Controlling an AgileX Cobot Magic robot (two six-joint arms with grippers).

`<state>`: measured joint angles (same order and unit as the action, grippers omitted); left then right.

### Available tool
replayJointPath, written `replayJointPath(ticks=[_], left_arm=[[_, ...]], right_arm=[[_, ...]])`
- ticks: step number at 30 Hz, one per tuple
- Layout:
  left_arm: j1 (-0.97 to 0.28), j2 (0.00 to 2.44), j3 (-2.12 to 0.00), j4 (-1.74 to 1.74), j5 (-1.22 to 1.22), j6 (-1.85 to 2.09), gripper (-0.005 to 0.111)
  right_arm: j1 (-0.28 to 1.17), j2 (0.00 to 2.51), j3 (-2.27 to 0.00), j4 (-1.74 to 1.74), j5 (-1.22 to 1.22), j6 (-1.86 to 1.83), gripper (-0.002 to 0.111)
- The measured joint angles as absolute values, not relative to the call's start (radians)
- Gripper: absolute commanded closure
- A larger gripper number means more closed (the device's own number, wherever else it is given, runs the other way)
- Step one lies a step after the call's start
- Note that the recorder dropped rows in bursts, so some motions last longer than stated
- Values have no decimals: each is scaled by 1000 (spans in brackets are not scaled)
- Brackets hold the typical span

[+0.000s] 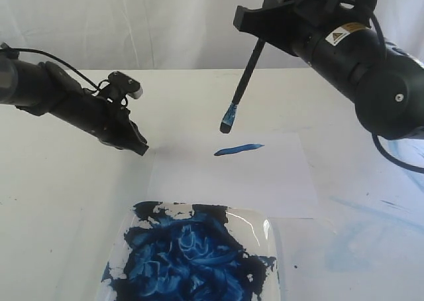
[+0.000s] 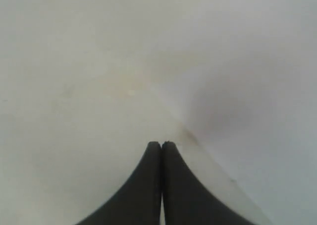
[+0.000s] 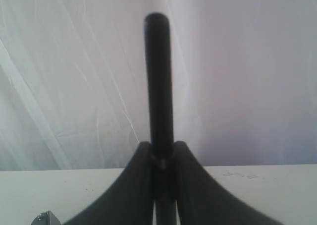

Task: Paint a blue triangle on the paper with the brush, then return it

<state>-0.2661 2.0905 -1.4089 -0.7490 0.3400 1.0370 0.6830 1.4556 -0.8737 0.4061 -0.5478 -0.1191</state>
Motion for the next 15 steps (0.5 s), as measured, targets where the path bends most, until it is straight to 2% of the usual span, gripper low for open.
replayJointPath(ticks=[11, 15], left_arm=[[-266, 1961, -1409, -758, 756, 1033, 107], [-270, 1991, -1393, -772, 796, 1032, 107]], right_arm=[[683, 1456, -874, 406, -516, -119, 108], [683, 1457, -874, 406, -519, -119, 108]])
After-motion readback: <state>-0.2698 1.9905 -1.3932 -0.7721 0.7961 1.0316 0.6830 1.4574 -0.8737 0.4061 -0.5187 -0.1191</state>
